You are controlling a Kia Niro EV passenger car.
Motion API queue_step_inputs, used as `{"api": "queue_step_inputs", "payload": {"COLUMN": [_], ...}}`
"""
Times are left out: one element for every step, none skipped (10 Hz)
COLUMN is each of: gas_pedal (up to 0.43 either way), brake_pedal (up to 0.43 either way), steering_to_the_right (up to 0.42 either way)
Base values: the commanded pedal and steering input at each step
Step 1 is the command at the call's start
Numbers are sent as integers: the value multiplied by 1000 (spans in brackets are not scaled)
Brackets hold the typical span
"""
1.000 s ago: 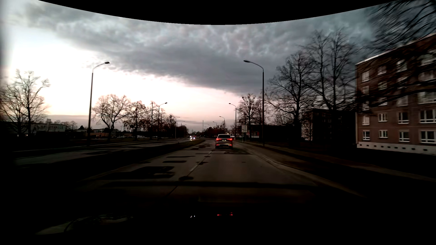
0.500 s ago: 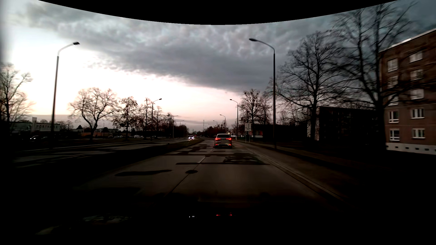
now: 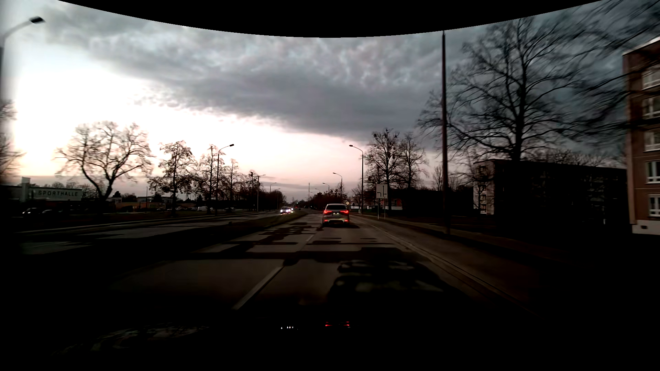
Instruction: Follow the waypoints while adhering to traffic rules and regulations
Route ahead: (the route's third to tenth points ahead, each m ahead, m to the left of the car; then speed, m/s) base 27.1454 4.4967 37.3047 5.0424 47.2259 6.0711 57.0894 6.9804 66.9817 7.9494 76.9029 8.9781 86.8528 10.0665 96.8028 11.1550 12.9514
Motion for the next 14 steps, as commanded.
{"api": "queue_step_inputs", "payload": {"gas_pedal": [98, 98, 87, 87, 87, 79, 79, 67, 67, 47, 47, 47, 39, 39], "brake_pedal": [0, 0, 0, 0, 0, 0, 0, 0, 0, 0, 0, 0, 0, 0], "steering_to_the_right": [-5, -6, -6, -7, -6, -6, -7, -7, -7, -7, -7, -6, -7, -7]}}
